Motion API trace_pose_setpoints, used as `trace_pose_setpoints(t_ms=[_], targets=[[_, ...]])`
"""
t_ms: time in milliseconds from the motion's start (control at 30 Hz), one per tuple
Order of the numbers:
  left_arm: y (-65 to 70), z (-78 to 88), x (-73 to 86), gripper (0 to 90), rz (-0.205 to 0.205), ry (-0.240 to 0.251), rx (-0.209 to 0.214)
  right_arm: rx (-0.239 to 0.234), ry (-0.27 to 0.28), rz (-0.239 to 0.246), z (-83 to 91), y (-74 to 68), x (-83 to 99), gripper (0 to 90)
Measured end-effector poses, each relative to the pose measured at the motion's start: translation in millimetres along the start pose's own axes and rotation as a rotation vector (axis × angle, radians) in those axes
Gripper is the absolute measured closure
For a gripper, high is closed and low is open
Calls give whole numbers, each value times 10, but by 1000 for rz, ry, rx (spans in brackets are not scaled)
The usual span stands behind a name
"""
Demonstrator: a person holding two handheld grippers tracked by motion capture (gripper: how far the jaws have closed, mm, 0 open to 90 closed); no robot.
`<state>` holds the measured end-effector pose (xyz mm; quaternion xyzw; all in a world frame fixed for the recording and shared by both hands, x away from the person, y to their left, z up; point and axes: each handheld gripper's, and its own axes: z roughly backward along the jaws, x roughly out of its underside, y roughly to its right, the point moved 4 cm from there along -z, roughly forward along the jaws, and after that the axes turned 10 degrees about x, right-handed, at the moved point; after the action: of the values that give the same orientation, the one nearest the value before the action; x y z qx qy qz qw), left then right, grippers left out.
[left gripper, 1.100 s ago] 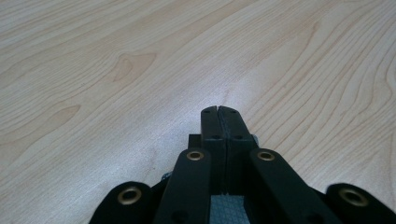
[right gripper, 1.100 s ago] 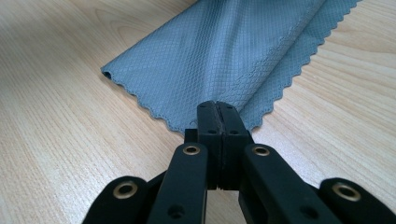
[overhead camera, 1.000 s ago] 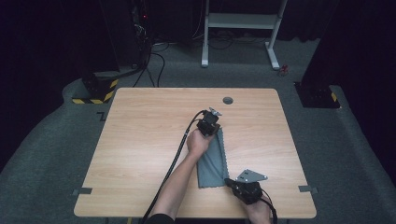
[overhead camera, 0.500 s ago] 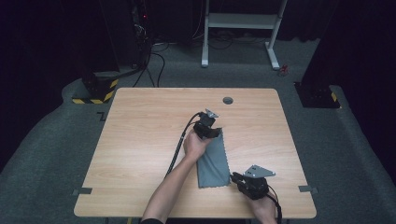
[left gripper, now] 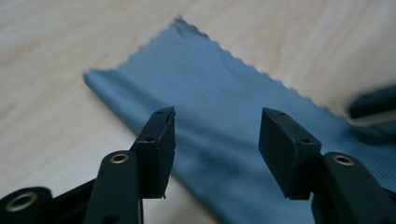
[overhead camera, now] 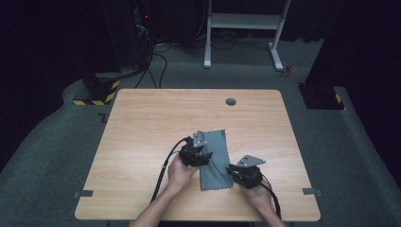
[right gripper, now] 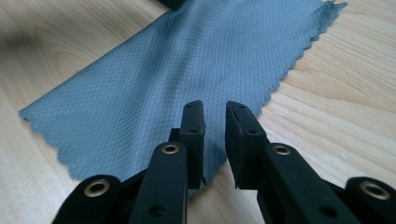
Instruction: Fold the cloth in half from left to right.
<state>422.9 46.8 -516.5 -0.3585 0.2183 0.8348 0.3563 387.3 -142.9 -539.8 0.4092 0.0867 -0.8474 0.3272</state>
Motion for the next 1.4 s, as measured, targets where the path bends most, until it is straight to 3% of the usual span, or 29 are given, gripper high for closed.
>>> trace_pose_setpoints(t_ms=[167,267,367,467,700,800,1033,1133,1300,1400], targets=[[190,83,196,441,-27,-16,-14,-2,-8,12,-87,-24,-13,760],[279,84,308,436,-22,-31,-13,-2,-16,14,-122,-30,-4,752],[326,63,386,442,-53,-58,-40,0,-15,16,-136,-28,-6,748],[326,51,439,446,-52,-74,-46,0,-16,17,-137,-25,-5,746],[311,141,552,469,-8,-56,-50,2,-16,26,-130,-2,5,737],[317,194,594,482,-13,-58,-66,-2,-14,28,-129,10,9,737],[322,233,677,488,11,-5,-72,-1,-1,41,-129,15,19,721],[311,242,713,485,27,25,-73,5,-10,26,-118,45,33,699],[338,254,723,491,9,24,-90,3,-11,15,-108,89,49,686],[343,272,745,488,33,29,-79,4,-13,7,-110,92,50,678]])
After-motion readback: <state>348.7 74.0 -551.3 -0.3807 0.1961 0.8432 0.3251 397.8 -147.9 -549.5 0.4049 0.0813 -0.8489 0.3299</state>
